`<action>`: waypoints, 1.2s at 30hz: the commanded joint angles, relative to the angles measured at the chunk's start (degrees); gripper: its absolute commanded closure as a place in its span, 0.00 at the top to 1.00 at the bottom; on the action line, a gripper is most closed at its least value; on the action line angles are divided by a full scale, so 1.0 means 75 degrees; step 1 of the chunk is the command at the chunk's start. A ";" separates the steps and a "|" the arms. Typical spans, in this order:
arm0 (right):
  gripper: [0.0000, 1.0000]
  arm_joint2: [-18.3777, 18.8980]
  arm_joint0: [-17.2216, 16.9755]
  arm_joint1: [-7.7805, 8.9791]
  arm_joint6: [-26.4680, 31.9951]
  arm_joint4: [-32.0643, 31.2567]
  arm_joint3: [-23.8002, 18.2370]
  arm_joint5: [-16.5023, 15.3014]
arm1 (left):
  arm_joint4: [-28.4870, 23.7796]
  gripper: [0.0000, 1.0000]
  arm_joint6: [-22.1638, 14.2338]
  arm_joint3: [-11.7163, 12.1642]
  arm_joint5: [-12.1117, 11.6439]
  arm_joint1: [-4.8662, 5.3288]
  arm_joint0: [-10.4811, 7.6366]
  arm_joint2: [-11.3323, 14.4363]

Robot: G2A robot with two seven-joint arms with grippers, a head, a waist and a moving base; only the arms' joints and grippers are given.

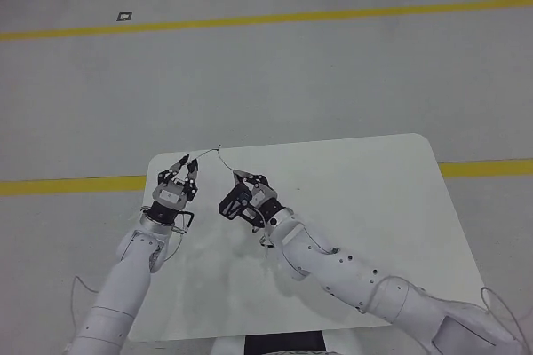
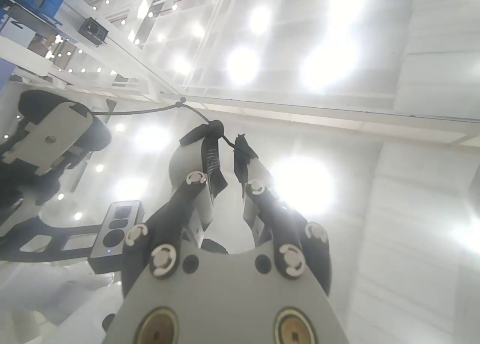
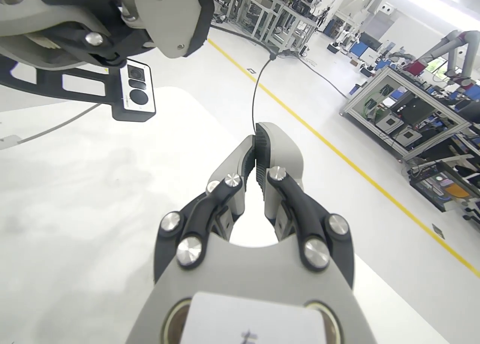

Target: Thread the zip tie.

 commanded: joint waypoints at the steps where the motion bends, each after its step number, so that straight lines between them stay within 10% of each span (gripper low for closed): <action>1: 0.00 -0.0034 0.0024 0.0011 -0.0030 0.0000 0.0004 0.0000 | 0.0041 0.18 0.0025 0.0003 0.0052 -0.0005 0.0004 -0.0009; 23: 0.00 -0.0482 0.0308 0.0179 -0.0003 0.0000 -0.0075 -0.0045 | 0.0779 0.25 0.0060 0.0001 0.0327 0.0002 0.0099 -0.0175; 36: 0.00 -0.0695 0.0433 0.0279 0.0122 0.0000 -0.0121 -0.0022 | 0.0909 0.11 0.0077 -0.0020 0.0343 -0.0020 0.0163 -0.0226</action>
